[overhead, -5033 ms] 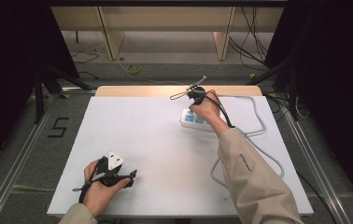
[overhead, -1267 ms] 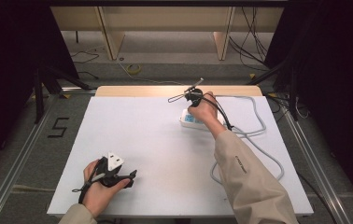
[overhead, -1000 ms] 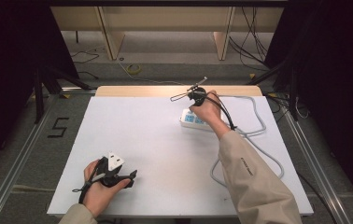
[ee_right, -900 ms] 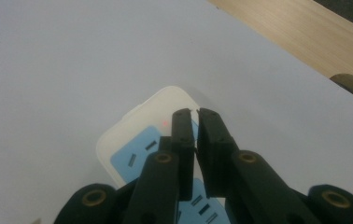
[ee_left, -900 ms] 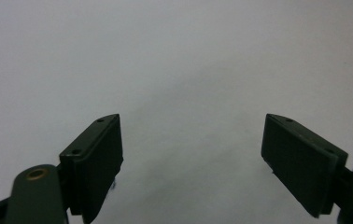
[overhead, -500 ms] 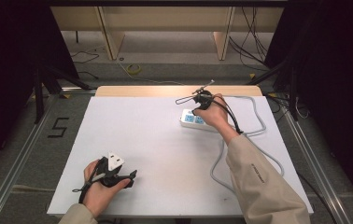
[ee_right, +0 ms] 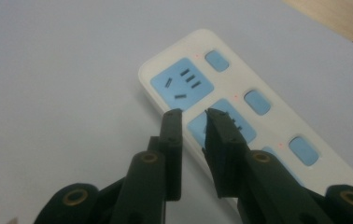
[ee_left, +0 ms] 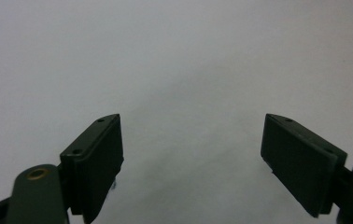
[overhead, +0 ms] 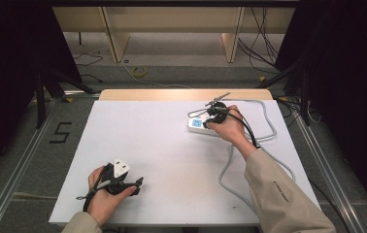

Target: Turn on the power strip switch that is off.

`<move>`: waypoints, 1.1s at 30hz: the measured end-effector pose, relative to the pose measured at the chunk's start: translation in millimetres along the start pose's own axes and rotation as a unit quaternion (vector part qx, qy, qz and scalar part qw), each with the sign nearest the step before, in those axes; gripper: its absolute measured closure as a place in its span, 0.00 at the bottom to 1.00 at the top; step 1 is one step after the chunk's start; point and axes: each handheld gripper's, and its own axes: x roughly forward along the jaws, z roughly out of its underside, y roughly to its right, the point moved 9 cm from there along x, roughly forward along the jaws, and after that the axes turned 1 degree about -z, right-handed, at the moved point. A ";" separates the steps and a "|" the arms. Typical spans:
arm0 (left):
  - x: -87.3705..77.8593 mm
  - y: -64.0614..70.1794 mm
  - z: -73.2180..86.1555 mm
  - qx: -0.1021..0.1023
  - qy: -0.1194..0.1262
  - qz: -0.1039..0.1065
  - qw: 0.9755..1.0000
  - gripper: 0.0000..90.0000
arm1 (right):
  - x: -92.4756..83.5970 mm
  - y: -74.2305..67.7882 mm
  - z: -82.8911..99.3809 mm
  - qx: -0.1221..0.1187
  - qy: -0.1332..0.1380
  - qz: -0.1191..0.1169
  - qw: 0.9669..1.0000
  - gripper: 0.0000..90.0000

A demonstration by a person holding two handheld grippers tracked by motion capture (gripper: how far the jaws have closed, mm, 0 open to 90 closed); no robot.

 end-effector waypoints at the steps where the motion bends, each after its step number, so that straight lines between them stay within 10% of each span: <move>1: 0.0 0.0 0.0 0.000 0.000 0.000 1.000 0.23 | -0.9 -1.2 2.5 0.001 -0.002 -0.003 1.000 0.85; 33: 0.9 1.5 2.1 0.001 -0.006 0.002 1.000 0.23 | -44.0 -39.1 68.6 -0.013 0.042 -0.039 0.998 0.69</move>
